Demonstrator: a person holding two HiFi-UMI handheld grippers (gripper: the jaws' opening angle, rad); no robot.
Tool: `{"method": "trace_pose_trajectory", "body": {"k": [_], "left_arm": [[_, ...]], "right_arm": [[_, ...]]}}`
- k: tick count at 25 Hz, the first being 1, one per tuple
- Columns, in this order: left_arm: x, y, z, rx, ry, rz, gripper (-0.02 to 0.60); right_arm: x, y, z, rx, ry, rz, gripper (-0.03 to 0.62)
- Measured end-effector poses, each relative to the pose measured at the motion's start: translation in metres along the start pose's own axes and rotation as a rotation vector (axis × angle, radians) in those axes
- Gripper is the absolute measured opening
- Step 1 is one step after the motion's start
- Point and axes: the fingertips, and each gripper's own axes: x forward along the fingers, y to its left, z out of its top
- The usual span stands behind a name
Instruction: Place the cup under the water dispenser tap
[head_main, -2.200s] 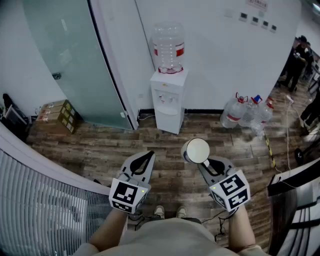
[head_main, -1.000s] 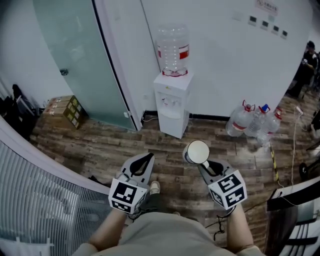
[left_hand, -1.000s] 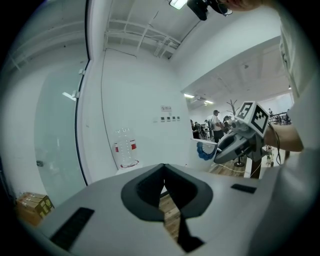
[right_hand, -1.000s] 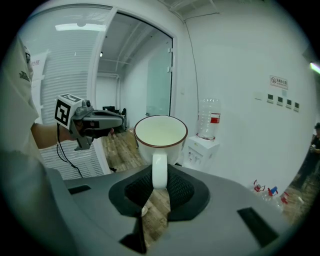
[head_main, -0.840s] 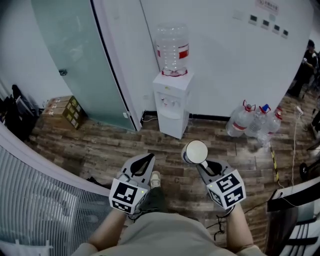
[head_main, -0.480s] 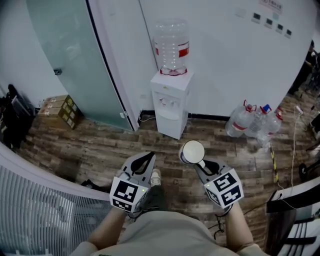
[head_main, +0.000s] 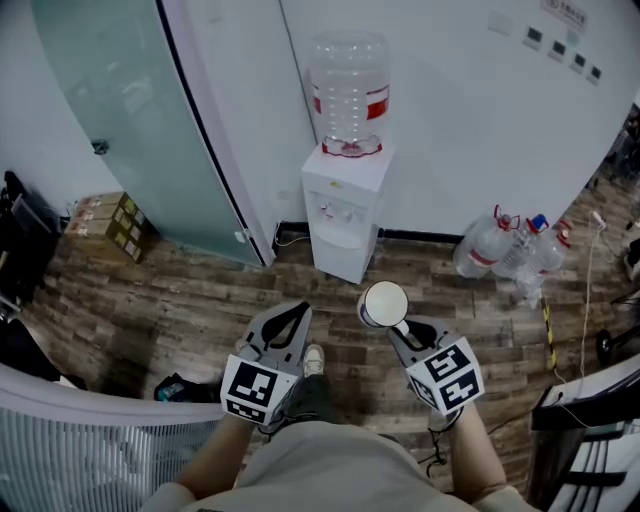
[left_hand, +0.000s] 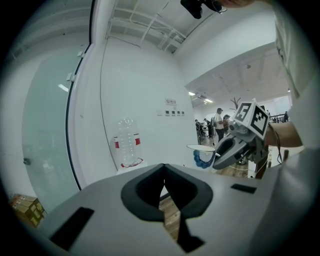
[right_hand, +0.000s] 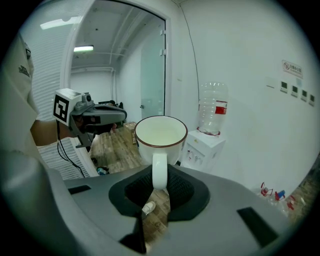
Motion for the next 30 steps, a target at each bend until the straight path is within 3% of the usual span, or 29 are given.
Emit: {"method": "trace_pose_trajectory", "body": {"k": [6, 19, 24, 30], "left_arm": [[0.050, 0.061, -0.005, 0.006, 0.024, -0.033, 0.006], [0.179, 0.204, -0.035, -0.024, 0.065, -0.131, 0.006], [0.213, 0.228, -0.062, -0.031, 0.057, -0.145, 0.006], [0.250, 0.244, -0.085, -0.065, 0.065, -0.159, 0.006]], "right_arm": [[0.060, -0.033, 0.035, 0.026, 0.035, -0.002, 0.067], [0.205, -0.129, 0.095, 0.169, 0.033, -0.113, 0.067], [0.248, -0.143, 0.092, 0.205, 0.021, -0.163, 0.067], [0.293, -0.162, 0.081, 0.232, 0.055, -0.158, 0.067]]}}
